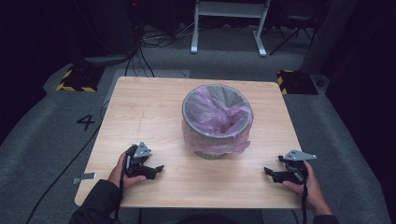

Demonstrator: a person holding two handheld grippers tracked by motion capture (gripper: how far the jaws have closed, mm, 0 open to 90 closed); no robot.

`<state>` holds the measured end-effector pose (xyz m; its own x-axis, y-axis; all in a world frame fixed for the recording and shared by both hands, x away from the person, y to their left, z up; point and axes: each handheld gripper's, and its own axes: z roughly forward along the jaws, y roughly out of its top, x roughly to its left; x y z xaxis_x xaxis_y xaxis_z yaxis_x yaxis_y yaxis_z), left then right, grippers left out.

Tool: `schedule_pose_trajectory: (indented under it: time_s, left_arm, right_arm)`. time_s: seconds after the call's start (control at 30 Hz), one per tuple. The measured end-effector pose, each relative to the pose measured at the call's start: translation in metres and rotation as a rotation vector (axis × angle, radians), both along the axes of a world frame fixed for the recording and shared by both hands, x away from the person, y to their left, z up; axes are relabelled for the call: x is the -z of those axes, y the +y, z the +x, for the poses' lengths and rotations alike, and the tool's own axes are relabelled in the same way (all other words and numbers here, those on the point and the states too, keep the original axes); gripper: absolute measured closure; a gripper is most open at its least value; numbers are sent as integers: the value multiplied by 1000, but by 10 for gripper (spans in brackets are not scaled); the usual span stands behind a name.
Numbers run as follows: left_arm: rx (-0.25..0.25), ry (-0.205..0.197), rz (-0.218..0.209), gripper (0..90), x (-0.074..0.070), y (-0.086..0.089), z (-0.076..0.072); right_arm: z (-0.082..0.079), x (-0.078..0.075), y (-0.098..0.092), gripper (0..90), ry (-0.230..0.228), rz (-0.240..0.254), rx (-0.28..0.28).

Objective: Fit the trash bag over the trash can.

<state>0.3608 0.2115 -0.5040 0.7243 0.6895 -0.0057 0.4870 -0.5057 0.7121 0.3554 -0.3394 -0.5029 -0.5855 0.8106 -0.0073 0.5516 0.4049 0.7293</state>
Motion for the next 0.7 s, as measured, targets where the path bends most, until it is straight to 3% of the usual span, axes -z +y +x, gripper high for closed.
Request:
schedule_pose_trajectory:
  time_s: [0.3,0.7]
  left_arm:
    - [4,-2,2,148,0,0,1]
    - [4,-2,2,149,0,0,0]
  right_arm:
    - [2,0,-25,148,-4,5,124]
    - [4,1,-25,147,-6,5,154]
